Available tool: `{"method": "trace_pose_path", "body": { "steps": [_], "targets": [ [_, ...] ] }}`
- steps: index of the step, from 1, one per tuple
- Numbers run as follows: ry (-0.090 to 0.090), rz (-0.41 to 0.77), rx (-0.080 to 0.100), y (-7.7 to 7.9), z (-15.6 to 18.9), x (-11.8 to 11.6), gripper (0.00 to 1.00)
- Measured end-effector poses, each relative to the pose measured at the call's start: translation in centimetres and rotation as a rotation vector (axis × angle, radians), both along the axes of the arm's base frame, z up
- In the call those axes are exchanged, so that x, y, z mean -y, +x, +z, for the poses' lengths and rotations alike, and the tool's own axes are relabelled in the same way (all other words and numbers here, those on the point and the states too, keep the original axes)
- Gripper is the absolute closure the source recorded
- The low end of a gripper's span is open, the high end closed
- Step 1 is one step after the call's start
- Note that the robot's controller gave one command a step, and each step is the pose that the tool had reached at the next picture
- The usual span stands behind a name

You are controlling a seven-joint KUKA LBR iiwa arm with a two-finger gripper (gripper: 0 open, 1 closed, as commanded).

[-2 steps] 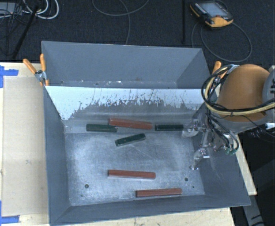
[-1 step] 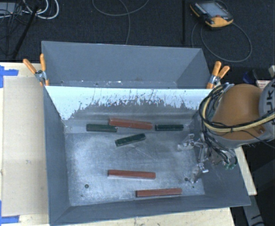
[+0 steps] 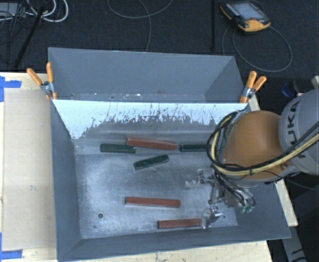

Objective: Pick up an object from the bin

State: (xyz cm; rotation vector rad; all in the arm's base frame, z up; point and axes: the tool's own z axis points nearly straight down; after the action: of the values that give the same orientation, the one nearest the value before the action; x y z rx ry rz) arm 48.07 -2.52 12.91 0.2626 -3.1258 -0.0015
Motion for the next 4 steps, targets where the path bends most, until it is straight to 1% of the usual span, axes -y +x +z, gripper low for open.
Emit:
{"method": "trace_pose_path", "body": {
  "steps": [1, 2, 3, 4],
  "targets": [
    [0.001, 0.111, 0.002, 0.1, -1.4, -2.8, 0.0],
    [0.0, 0.106, 0.028, -0.4, -5.4, -0.1, 0.0],
    [0.003, 0.105, 0.047, 0.2, -6.3, 0.5, 1.0],
    [0.002, 0.103, 0.047, 0.2, -6.2, 0.5, 1.0]
  ]
}}
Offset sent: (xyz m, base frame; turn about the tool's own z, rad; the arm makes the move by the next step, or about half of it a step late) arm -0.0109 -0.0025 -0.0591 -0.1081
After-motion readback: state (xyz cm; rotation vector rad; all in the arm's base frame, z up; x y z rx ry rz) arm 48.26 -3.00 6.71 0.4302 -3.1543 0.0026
